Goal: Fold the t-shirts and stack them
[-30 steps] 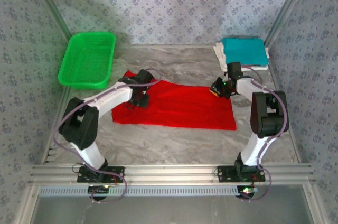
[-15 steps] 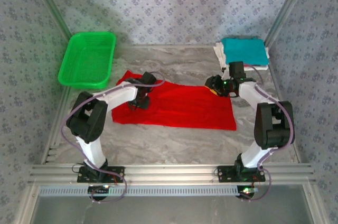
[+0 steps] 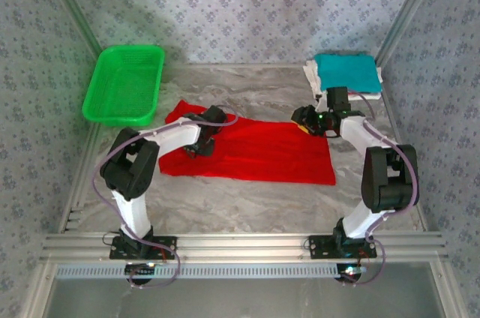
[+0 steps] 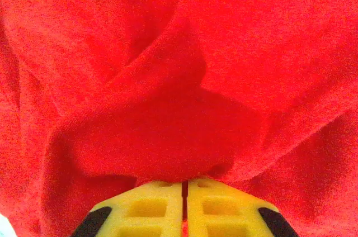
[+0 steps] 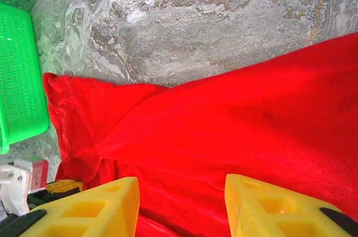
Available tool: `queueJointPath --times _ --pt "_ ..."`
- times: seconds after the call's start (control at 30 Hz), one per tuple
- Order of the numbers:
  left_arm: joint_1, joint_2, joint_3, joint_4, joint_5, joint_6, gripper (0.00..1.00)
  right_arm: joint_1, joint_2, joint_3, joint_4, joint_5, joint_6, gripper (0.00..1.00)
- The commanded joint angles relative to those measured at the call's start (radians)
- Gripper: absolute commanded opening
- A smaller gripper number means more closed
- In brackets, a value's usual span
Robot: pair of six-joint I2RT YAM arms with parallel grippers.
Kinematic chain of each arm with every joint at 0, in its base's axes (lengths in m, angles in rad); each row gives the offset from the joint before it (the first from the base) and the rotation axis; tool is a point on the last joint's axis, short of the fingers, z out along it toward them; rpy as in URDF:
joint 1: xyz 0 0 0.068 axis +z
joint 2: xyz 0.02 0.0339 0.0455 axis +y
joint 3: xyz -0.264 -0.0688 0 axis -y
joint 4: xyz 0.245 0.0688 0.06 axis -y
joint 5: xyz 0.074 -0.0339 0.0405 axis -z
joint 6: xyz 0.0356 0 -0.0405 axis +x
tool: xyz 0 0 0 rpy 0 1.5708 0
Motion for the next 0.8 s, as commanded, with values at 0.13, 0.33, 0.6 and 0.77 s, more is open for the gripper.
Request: queueJointPath --times 0.13,0.33,0.6,0.77 --pt "0.000 -0.064 0.064 -0.086 -0.016 -0.027 0.00 -0.008 -0.010 0.001 -0.011 -0.020 -0.009 0.47" --pt "-0.006 -0.089 0.129 -0.168 0.079 -0.066 0.00 -0.009 -0.003 0.012 -0.026 -0.016 -0.007 0.47" --pt "-0.041 -0.076 0.114 -0.146 0.248 -0.155 0.00 -0.009 0.011 0.025 -0.027 -0.015 -0.006 0.48" --pt "-0.077 -0.009 0.155 -0.169 0.303 -0.161 0.18 -0.011 0.021 0.038 -0.037 -0.017 -0.013 0.49"
